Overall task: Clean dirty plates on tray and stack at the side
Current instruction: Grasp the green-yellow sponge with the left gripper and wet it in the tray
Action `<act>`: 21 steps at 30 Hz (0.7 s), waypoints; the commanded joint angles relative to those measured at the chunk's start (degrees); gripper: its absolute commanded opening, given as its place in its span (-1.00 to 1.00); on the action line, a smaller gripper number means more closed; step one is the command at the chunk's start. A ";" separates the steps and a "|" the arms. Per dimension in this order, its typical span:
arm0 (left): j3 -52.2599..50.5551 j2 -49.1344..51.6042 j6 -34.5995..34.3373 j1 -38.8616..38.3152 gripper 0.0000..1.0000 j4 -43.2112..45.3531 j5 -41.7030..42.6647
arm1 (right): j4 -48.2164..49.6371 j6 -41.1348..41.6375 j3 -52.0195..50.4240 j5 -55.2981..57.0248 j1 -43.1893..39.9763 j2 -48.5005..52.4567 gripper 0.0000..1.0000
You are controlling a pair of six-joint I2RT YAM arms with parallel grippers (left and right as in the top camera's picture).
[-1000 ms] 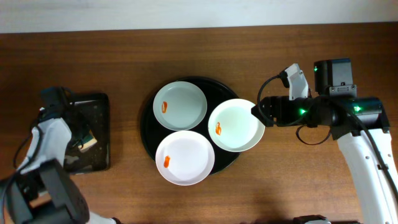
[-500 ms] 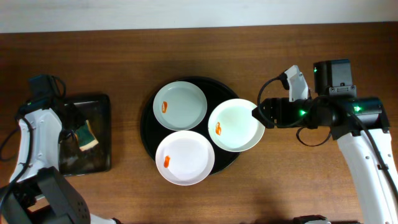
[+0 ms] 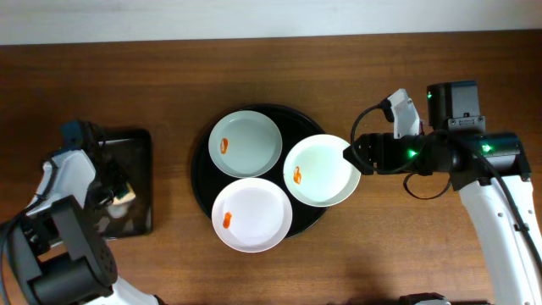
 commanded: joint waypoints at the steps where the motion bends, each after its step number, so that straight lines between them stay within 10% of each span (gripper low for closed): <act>1: 3.85 -7.48 0.70 0.11 0.14 -3.17 1.53 | 0.00 -0.59 0.90 -0.52 -0.15 -0.24 0.57; 9: -8.85 -2.40 0.04 0.11 0.26 12.72 -1.92 | -0.02 -0.59 0.90 -0.52 -0.15 -0.24 0.57; 10: -9.38 -0.68 0.04 0.11 0.15 14.10 -1.42 | -0.04 -0.59 0.90 -0.55 -0.15 -0.24 0.57; 13: -9.35 1.64 0.07 0.11 -0.99 14.69 -0.04 | -0.02 -0.59 0.90 -0.52 -0.15 -0.24 0.56; 18: 0.33 -3.41 0.28 0.11 -0.99 4.00 3.52 | -0.04 -0.59 0.90 -0.55 -0.15 -0.24 0.57; 19: 2.54 -5.81 0.26 0.09 -0.70 1.16 3.54 | -0.04 -0.59 0.90 -0.55 -0.15 -0.24 0.57; 20: 2.54 -6.97 0.26 0.11 0.05 0.63 3.48 | -0.04 -0.59 0.90 -0.55 -0.15 -0.24 0.56; 21: 2.16 -6.88 0.26 0.11 0.16 0.44 3.43 | -0.04 -0.59 0.90 -0.55 -0.15 -0.24 0.57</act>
